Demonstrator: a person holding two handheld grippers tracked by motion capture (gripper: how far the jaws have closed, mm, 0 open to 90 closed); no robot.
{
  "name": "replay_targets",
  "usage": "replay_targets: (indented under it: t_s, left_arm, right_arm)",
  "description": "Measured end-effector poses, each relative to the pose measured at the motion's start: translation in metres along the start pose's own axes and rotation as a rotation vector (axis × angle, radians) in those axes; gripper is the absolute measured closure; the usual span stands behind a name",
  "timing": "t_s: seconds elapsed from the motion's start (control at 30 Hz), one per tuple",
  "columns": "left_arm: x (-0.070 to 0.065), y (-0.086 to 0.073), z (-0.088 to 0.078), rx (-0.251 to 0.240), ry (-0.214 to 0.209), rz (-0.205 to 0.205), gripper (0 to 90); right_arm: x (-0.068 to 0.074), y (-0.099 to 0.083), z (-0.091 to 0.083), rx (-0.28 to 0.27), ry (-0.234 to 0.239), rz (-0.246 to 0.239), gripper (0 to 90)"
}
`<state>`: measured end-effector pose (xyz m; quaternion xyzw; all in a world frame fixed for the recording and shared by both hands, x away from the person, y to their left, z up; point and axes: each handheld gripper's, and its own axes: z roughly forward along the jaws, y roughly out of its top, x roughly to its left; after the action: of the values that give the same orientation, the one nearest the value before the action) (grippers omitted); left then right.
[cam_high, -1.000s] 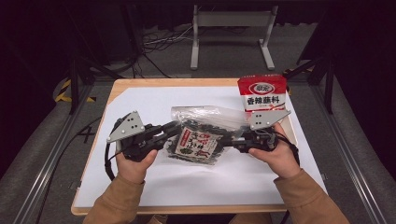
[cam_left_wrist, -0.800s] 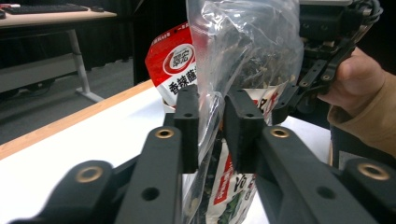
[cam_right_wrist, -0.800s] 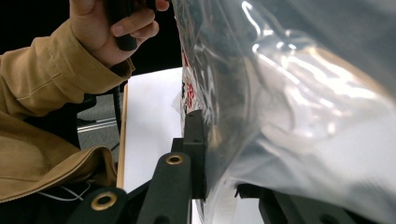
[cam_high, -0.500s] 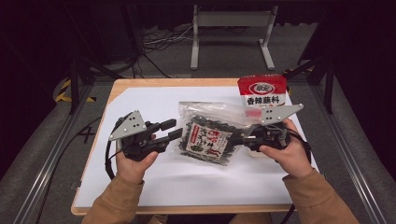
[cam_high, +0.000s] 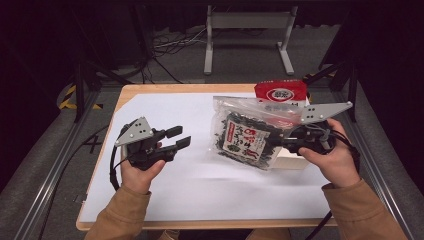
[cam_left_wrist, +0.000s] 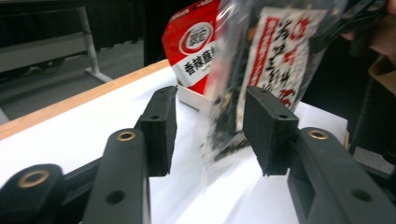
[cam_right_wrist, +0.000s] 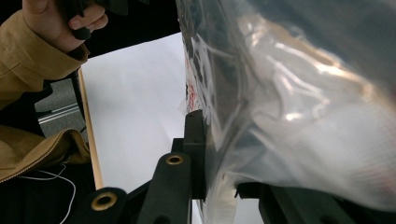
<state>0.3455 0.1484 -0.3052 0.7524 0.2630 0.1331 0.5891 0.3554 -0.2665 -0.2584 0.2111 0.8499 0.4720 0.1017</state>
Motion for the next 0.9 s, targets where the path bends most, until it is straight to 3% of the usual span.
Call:
replay_targets:
  t_s: [0.2,0.73,0.9]
  left_arm:
    - [0.009,-0.005,0.0,-0.01,0.014,-0.036,51.4]
    - [0.026,-0.017,-0.003,0.005,0.08,-0.045,40.5]
    - [0.03,-0.021,-0.005,0.015,0.094,-0.05,35.9]
  right_arm:
    - [-0.004,0.005,-0.017,0.007,-0.04,0.018,78.0]
    - [-0.017,0.017,-0.048,0.027,-0.116,0.056,77.9]
    - [-0.021,0.021,-0.053,0.058,-0.141,0.065,77.9]
